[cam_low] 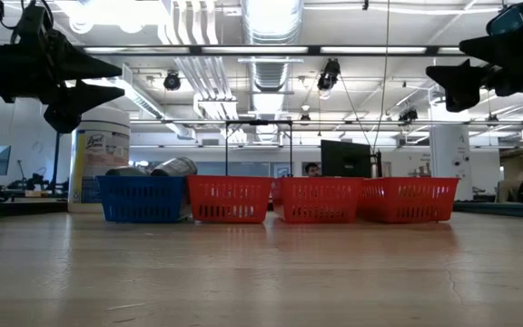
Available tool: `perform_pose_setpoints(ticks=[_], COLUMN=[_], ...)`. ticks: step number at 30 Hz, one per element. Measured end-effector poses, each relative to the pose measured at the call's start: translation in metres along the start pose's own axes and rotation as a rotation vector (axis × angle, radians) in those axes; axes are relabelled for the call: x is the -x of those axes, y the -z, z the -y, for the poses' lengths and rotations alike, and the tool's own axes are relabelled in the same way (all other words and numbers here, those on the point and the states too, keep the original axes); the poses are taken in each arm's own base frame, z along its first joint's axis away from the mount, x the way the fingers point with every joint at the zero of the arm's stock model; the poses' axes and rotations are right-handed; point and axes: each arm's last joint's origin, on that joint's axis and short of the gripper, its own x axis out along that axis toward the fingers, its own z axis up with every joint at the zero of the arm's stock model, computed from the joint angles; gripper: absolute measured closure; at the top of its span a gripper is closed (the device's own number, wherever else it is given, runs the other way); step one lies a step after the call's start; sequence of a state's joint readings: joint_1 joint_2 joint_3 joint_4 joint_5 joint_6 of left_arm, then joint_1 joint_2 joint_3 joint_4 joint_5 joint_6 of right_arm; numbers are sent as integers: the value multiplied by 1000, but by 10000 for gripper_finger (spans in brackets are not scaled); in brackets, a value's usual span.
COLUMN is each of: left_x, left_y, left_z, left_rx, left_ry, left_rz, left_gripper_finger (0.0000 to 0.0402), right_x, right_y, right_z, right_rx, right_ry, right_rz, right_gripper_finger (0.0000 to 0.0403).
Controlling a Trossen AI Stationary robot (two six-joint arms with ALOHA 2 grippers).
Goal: Pick & Place Travel size toiletries
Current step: Return to home position
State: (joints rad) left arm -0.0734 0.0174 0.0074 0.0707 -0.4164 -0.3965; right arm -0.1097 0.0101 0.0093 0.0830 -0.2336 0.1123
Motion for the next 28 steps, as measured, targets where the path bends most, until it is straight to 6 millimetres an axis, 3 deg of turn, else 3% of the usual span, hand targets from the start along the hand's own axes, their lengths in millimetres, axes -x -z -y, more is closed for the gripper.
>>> perform_pose_setpoints(ticks=[28], left_x=[0], left_y=[0], left_z=[0], left_rx=[-1], left_ry=[-1], left_rz=[0], left_gripper_finger=[204], right_x=[0], right_y=[1], right_z=[0], right_rx=[-2], right_ry=[-1], right_rz=[-9], right_gripper_finger=[44])
